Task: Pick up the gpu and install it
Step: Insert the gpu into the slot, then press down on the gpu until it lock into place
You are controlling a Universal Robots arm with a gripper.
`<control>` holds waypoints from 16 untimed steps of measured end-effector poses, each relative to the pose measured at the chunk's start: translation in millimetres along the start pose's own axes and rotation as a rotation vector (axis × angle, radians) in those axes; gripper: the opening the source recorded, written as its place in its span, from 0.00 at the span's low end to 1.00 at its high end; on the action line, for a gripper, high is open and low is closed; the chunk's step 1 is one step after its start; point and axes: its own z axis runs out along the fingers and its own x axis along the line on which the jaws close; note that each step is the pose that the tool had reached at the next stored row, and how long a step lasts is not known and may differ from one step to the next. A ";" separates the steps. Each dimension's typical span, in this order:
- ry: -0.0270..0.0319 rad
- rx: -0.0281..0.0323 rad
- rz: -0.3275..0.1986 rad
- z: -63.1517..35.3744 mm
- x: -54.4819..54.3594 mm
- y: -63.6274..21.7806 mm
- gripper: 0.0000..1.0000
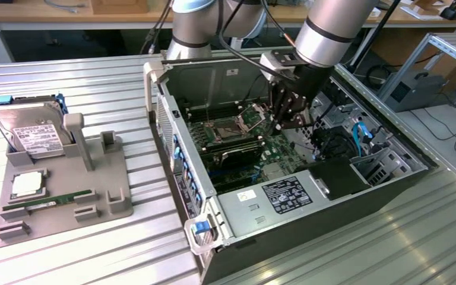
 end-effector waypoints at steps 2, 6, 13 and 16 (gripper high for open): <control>0.0003 0.0000 0.000 -0.1 0.0 0.0 0.11; 0.0002 0.0000 0.000 2.9 0.3 17.3 0.11; 0.0003 0.0000 0.000 18.1 1.3 74.6 0.11; 0.0003 0.0000 0.000 23.5 1.6 93.3 0.11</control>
